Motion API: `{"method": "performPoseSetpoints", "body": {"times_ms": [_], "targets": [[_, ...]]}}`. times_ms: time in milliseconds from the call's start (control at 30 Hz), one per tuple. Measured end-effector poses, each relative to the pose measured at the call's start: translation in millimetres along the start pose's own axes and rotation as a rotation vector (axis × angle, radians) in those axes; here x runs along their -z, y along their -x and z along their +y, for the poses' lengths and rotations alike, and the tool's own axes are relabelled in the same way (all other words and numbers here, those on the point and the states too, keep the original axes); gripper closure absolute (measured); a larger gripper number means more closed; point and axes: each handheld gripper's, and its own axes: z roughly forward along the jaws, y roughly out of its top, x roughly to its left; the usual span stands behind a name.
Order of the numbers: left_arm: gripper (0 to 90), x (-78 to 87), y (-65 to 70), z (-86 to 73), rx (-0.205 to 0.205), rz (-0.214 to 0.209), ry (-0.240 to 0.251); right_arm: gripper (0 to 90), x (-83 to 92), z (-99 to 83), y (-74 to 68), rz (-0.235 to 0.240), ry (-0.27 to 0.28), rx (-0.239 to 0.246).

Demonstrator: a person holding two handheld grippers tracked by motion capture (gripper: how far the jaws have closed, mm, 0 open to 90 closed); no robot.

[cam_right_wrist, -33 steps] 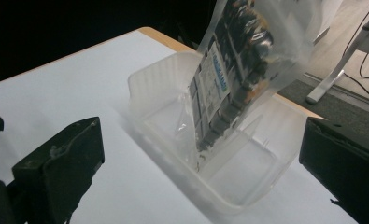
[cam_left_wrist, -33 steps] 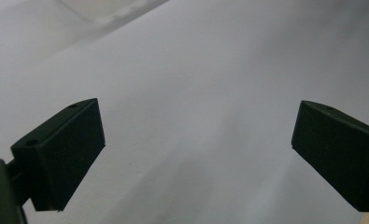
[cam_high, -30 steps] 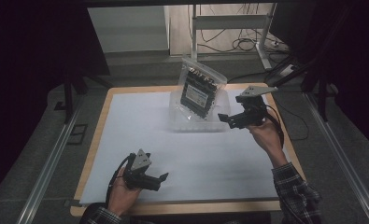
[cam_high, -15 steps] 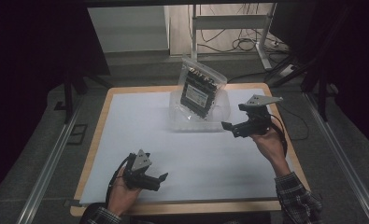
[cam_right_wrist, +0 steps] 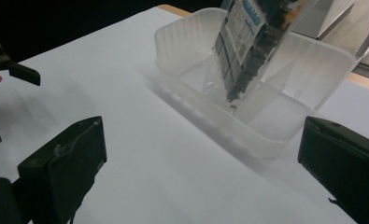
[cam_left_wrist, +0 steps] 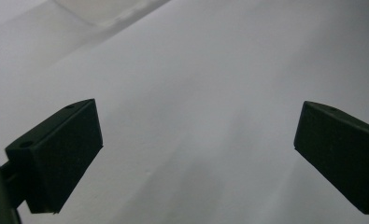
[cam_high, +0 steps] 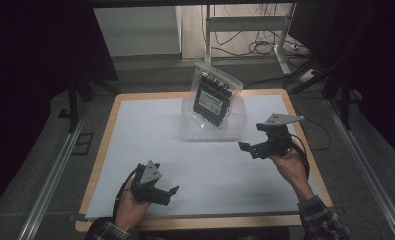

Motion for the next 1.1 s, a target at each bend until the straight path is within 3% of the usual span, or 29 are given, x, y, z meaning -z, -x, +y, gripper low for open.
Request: {"method": "performPoseSetpoints", "body": {"times_ms": [167, 433, 900, 1100], "targets": [[0.0, 3.2, -1.1, 0.0, 0.01, -0.019, 0.035, 1.3, -1.6, -9.6, -8.4, 0.005, -0.008, 0.022], [0.0, 2.9, -1.9, -0.6, 0.011, 0.005, 0.023, 1.3, 0.3, -31.1, -18.0, -0.002, -0.016, 0.039], [0.0, 1.4, -3.8, -1.9, 0.003, 0.048, -0.022, 1.1, 3.5, -77.4, -16.9, 0.007, -0.059, -0.024], [0.0, 1.4, -4.1, -1.3, 0.0, 0.054, -0.018, 1.0, 3.5, -85.1, -12.2, -0.012, -0.078, -0.045]]}}
